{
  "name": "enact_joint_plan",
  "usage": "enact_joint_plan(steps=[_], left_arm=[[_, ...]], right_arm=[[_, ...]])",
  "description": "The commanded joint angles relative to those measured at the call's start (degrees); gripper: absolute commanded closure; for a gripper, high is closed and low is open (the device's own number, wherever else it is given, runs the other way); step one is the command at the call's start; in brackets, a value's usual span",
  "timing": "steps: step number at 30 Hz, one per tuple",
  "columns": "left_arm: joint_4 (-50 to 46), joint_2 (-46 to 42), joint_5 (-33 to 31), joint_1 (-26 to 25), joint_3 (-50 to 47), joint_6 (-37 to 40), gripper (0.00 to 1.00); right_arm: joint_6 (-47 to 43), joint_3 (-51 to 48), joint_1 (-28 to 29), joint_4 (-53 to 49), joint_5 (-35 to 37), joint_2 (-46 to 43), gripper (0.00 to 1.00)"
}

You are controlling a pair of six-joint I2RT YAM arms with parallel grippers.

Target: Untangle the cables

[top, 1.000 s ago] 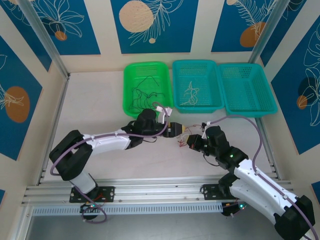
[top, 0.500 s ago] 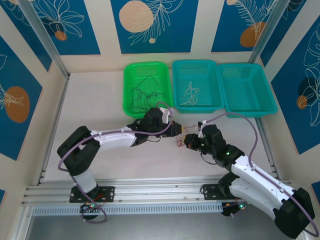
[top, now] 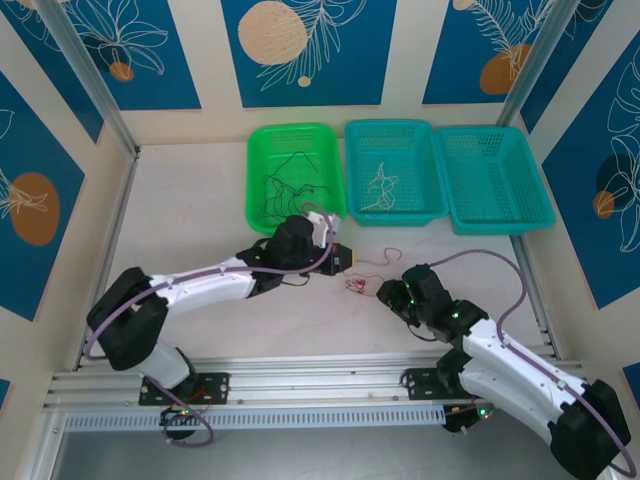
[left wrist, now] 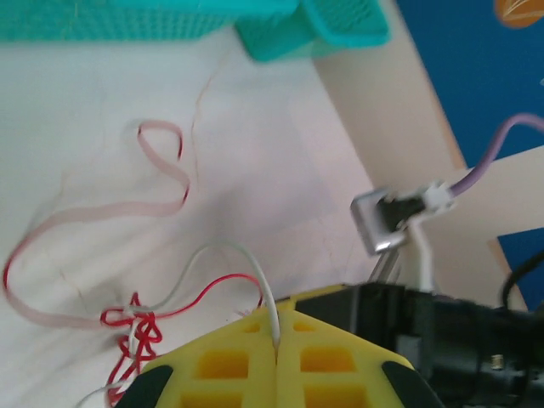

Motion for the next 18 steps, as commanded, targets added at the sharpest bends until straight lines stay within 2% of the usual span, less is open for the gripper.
enact_joint_plan(steps=[1, 5, 8, 12, 15, 18], left_arm=[[0.51, -1.37, 0.45, 0.38, -0.57, 4.50, 1.00], [2.46, -1.14, 1.52, 0.38, -2.27, 3.65, 1.00], [2.40, -1.88, 1.36, 0.32, -2.79, 3.95, 1.00], [2.02, -3.67, 1.25, 0.34, -2.80, 4.30, 1.00], [2.10, -4.85, 1.47, 0.38, -2.44, 4.33, 1.00], [2.12, -5.48, 1.26, 0.38, -2.26, 4.30, 1.00]], right_arm=[[-12.11, 4.81, -0.03, -3.89, 3.64, -5.30, 0.41], [-23.10, 6.28, -0.71, 4.85, -3.97, -6.81, 0.35], [-21.86, 8.57, -2.72, 7.96, -8.82, -1.88, 0.29], [-17.30, 10.64, -3.37, 12.94, -11.69, 9.65, 0.21], [-15.15, 11.62, -2.61, 17.43, -11.46, 19.36, 0.20], [-14.03, 12.77, -1.69, 23.72, -15.82, 27.75, 0.20]])
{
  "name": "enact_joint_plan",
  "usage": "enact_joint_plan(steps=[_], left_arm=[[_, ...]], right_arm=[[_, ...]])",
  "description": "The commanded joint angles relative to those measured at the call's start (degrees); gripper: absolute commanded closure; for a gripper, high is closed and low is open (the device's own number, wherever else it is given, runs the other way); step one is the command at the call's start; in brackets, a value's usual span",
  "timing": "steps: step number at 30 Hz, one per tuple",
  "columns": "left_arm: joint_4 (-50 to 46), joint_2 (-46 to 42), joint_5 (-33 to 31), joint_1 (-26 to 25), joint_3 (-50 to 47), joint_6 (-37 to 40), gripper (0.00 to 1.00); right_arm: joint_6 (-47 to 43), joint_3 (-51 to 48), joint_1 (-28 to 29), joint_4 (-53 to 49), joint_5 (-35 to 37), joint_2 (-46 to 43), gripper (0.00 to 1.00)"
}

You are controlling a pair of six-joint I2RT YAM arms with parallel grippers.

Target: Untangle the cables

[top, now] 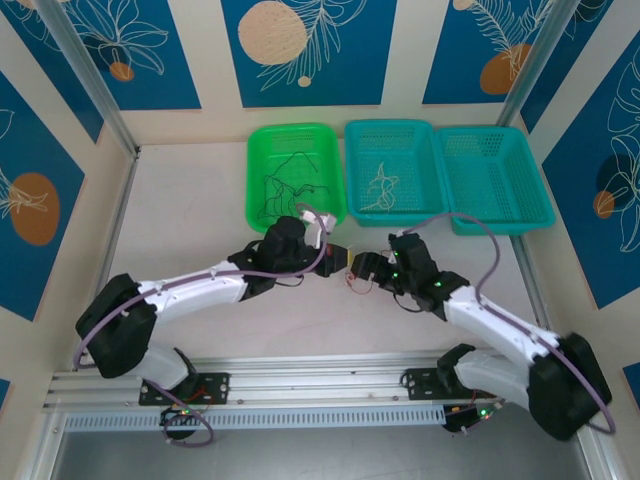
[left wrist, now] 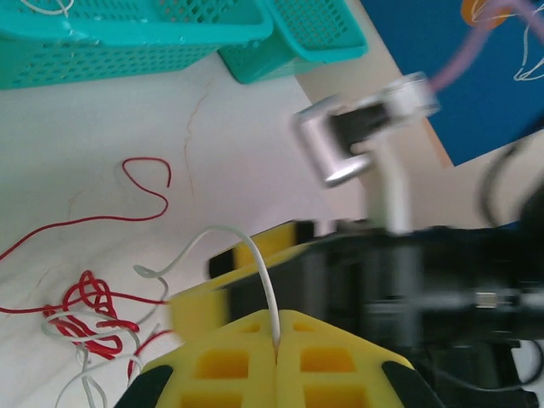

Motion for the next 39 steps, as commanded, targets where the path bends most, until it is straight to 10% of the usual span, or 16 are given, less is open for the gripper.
enact_joint_plan(steps=[1, 5, 9, 18, 24, 39], left_arm=[[0.94, -2.37, 0.88, 0.17, 0.20, 1.32, 1.00], [2.11, -3.79, 0.74, 0.12, -0.78, 1.25, 1.00], [0.07, -11.66, -1.45, 1.23, -2.37, 3.45, 1.00], [-31.99, -41.75, -18.13, 17.67, 2.17, 11.47, 1.00], [-33.98, -42.66, -16.00, 20.81, 4.93, 11.21, 1.00], [-33.22, -40.32, -4.98, 21.35, 1.75, 11.58, 1.00]], right_arm=[[1.83, 2.64, 1.92, 8.80, -5.40, 7.35, 0.20], [5.30, 5.02, 3.08, 8.31, -3.22, 16.24, 0.22], [13.71, 7.22, 1.05, -4.58, 8.52, 19.89, 0.44], [15.66, 4.54, -7.88, -14.28, 15.72, 15.55, 0.50], [13.70, 2.73, -10.91, -11.30, 14.02, 13.46, 0.97], [-20.46, 5.36, 14.80, 14.36, 0.90, 5.34, 0.42]])
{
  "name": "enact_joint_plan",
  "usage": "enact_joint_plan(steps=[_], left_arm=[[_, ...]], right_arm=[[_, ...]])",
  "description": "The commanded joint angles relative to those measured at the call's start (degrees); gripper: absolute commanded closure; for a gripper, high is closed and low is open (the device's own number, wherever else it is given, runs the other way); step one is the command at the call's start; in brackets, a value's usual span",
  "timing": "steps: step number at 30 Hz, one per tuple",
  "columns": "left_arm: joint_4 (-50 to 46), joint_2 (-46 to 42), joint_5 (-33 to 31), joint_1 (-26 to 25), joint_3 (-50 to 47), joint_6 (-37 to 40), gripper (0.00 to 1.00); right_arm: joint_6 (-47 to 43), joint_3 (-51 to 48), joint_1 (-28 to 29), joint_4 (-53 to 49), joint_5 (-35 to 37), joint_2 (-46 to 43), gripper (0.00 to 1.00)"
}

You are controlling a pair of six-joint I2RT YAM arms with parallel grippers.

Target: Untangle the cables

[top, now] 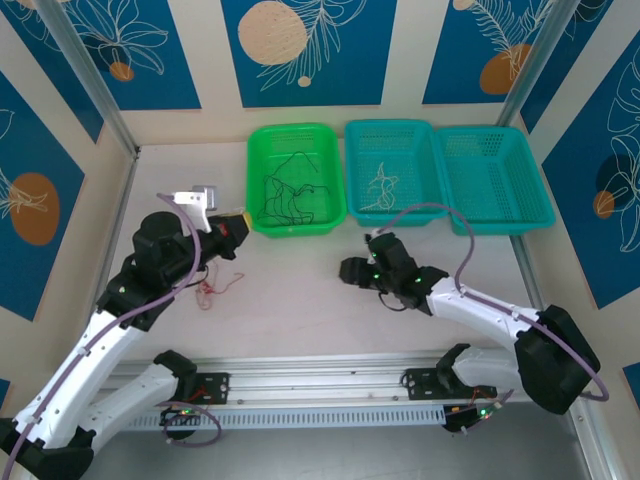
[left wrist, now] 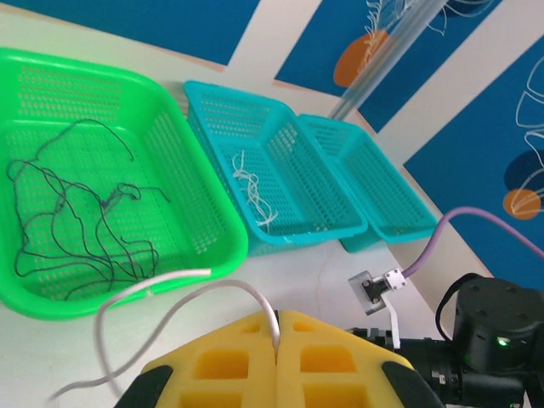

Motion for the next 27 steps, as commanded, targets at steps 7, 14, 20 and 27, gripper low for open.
enact_joint_plan(steps=[7, 14, 20, 27], left_arm=[[7.86, -0.69, 14.54, 0.60, 0.06, 0.13, 1.00], [11.49, 0.73, 17.67, 0.61, 1.53, -2.06, 1.00], [13.34, 1.30, 18.42, 0.60, 2.82, -3.43, 1.00], [12.95, 2.66, 17.88, 0.54, 8.28, -3.47, 1.00]], right_arm=[[-22.65, 2.54, 14.26, 35.00, -6.32, 14.42, 0.24], [-21.18, 3.91, 15.61, 52.64, -6.83, 28.43, 0.18], [-13.47, 11.00, 17.78, 56.87, -0.19, 39.66, 0.17], [-9.27, 17.60, 19.70, 58.44, 9.86, 49.34, 0.25]])
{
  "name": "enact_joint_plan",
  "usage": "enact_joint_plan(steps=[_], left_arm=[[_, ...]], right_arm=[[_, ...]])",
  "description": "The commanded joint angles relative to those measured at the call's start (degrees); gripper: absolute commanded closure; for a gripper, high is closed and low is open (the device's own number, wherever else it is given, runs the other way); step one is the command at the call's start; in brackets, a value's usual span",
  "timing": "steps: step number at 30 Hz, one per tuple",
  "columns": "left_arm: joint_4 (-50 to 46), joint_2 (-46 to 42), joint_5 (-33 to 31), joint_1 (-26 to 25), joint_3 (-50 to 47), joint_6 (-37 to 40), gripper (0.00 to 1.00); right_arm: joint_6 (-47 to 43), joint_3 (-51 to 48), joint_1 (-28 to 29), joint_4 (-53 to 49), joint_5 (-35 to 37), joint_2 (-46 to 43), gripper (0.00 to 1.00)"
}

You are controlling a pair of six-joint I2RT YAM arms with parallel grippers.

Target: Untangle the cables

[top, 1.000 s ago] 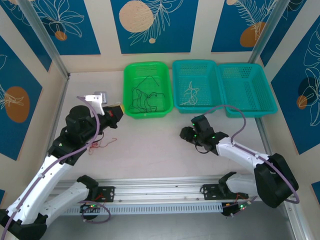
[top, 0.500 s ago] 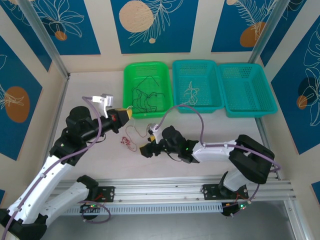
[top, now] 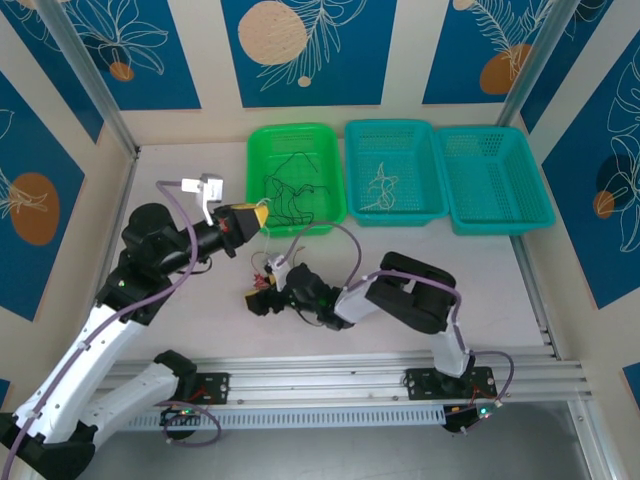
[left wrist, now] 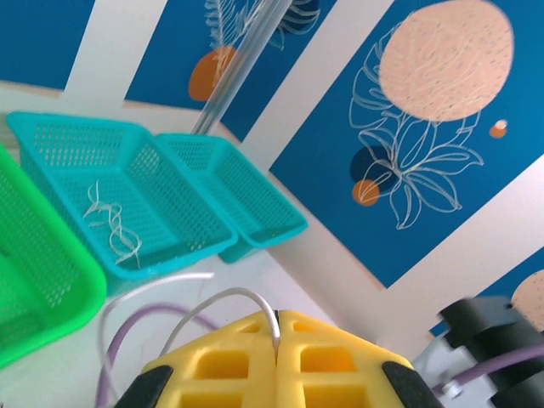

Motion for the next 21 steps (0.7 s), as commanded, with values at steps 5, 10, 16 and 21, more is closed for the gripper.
enact_joint_plan(steps=[5, 10, 16, 21], left_arm=[[-2.84, -0.11, -4.75, 0.48, 8.23, 2.24, 1.00], [-15.03, 1.95, -20.73, 0.75, 19.08, 11.42, 1.00], [-20.26, 8.19, -36.74, 4.82, 30.73, 23.80, 1.00], [-22.17, 13.97, -32.19, 20.95, 36.17, 21.77, 1.00]], right_arm=[[9.60, 2.75, -0.77, -1.98, 15.13, 0.60, 0.77], [14.23, -5.05, -1.53, -4.28, 18.75, -4.28, 0.97], [21.11, -14.44, -3.23, -15.50, 26.17, -15.97, 1.00], [35.69, -21.92, -7.13, -32.96, 31.66, -28.06, 1.00]])
